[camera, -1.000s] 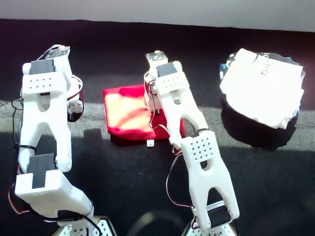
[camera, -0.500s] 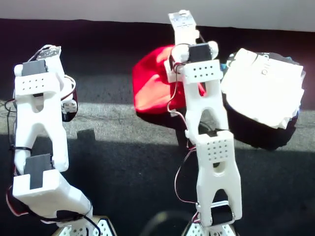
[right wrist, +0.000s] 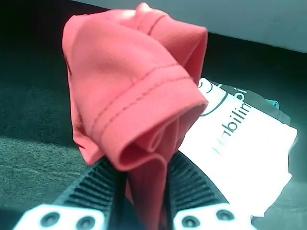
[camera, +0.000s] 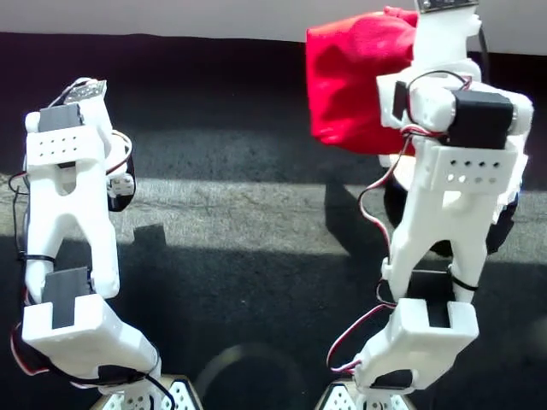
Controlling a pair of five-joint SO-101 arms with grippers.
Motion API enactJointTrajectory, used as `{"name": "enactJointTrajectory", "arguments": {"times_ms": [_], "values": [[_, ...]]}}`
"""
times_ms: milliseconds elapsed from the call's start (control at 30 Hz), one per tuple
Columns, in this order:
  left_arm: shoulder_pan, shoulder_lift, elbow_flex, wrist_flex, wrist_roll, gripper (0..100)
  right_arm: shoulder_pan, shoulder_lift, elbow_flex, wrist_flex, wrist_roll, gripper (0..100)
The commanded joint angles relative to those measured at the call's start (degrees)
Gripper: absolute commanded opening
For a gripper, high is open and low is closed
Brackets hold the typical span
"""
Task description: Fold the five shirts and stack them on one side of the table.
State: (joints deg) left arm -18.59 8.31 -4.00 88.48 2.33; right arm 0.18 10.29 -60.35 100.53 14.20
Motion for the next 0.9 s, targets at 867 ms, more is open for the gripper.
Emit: {"name": "enactJointTrajectory", "arguments": {"times_ms": [867], "values": [[0.2, -2.0, -1.5, -0.4, -0.3, 1, 25.2, 27.1, 5.0, -25.0, 13.2, 22.9]]}}
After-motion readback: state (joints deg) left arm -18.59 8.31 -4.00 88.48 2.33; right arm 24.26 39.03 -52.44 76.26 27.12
